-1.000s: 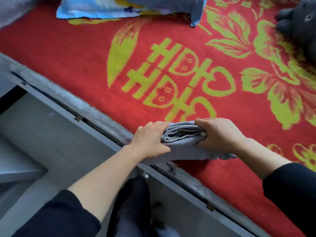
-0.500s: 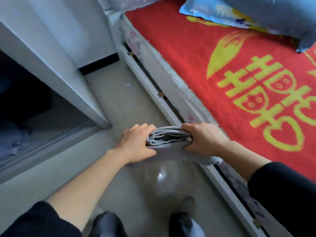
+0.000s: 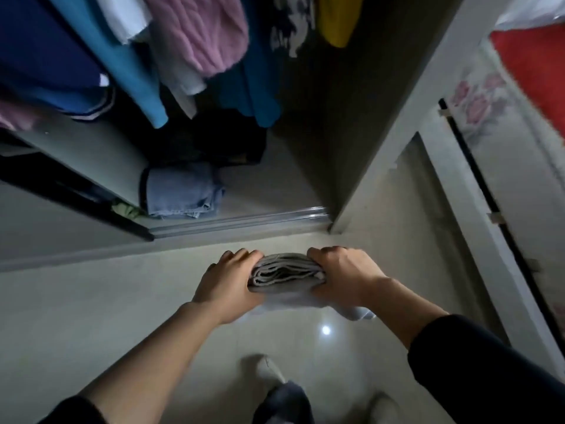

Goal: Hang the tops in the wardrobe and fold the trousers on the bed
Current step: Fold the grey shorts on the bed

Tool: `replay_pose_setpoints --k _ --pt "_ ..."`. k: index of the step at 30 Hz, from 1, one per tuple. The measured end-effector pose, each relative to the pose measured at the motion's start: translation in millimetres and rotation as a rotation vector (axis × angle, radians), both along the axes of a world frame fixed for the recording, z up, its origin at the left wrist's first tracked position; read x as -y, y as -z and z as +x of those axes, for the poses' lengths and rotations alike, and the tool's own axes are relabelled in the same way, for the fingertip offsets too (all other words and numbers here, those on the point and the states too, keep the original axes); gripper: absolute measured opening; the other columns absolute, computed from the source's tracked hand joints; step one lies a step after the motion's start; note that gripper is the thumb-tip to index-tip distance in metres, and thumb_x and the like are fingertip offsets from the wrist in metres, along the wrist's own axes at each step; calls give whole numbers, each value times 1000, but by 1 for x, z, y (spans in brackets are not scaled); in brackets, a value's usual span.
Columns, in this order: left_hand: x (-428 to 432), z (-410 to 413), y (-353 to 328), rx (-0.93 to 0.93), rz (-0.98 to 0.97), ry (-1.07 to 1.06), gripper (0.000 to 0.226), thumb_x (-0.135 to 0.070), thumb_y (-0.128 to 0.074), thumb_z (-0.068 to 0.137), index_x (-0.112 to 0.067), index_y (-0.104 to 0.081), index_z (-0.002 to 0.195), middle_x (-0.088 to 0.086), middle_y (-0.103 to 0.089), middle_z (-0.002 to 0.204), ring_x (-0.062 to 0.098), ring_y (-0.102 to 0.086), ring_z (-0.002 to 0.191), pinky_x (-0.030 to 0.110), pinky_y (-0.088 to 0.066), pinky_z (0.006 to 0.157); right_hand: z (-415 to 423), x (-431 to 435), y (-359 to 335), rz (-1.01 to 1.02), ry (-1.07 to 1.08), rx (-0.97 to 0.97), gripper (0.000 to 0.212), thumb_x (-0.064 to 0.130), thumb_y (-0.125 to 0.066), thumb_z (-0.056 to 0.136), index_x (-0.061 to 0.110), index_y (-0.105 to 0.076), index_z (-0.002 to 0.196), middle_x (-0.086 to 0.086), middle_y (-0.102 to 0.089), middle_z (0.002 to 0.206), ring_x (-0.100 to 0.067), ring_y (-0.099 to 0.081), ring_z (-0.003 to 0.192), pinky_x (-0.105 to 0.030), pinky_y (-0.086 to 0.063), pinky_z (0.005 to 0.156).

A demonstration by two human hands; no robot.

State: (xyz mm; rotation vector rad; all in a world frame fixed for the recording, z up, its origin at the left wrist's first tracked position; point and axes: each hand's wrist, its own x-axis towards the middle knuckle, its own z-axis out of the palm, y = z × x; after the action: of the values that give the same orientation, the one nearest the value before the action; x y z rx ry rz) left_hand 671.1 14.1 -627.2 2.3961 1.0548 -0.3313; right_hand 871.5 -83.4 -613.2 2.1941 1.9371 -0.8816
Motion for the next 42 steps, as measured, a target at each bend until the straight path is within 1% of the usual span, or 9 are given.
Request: replay_pose_setpoints --k 7,13,23,27,34,36,38,40,42 --pt "-85 -30 49 -11 116 -49 51 -28 -58 77 -30 -45 127 -8 -51 117 21 -43 111 33 -42 81 -28 -103 47 66 -107 137 47 33 -60 82 27 -43 126 -3 -62 116 -26 -57 109 -32 -44 80" --pt "-161 -14 139 69 337 -86 45 -17 -64 64 -23 -60 108 -3 -63 97 28 -47 99 36 -42 77 -13 -190 114 144 -156 248 45 29 -55 84 22 -42 126 -3 -59 121 -26 -52 117 -31 -41 78" --pt "-283 55 265 73 517 -228 52 -20 -62 83 -29 -40 130 2 -38 131 38 -61 89 36 -39 62 41 -312 258 466 -163 445 43 25 -61 82 17 -50 123 -7 -51 121 -30 -50 113 -37 -40 84" --pt "-289 59 332 58 567 -251 55 -9 -65 79 -27 -46 127 8 -41 124 32 -62 78 33 -34 56 39 -321 335 604 -132 534 47 18 -85 43 15 -69 87 -13 -58 87 -33 -59 74 -37 -47 59" --pt "-265 56 421 -14 415 -274 45 3 -74 60 -20 -62 96 13 -57 102 35 -62 51 32 -47 42 18 -299 439 357 -168 411 54 12 -91 23 16 -69 72 -3 -60 60 -21 -57 43 -21 -32 26" --pt "-270 59 421 36 377 -316 41 7 -66 71 -16 -59 104 16 -53 107 37 -62 58 35 -50 48 21 -305 431 388 -120 435 47 10 -89 40 12 -69 83 -7 -63 71 -25 -63 56 -25 -40 31" --pt "-275 64 419 97 343 -354 39 6 -48 86 -14 -51 120 15 -43 123 38 -60 83 38 -50 65 28 -314 429 363 -84 394 45 8 -71 76 10 -56 119 -12 -61 109 -30 -62 96 -35 -53 62" --pt "-274 68 414 59 329 -379 45 4 -43 89 -19 -45 128 8 -34 135 35 -57 101 39 -47 77 36 -317 427 223 -47 311 48 6 -51 92 13 -37 137 -10 -46 133 -29 -48 121 -37 -46 90" --pt "-271 66 411 95 268 -395 51 4 -44 88 -25 -45 130 2 -28 143 32 -55 108 38 -46 81 39 -315 420 168 12 197 49 10 -52 92 14 -36 138 -9 -44 137 -28 -46 125 -34 -41 97"
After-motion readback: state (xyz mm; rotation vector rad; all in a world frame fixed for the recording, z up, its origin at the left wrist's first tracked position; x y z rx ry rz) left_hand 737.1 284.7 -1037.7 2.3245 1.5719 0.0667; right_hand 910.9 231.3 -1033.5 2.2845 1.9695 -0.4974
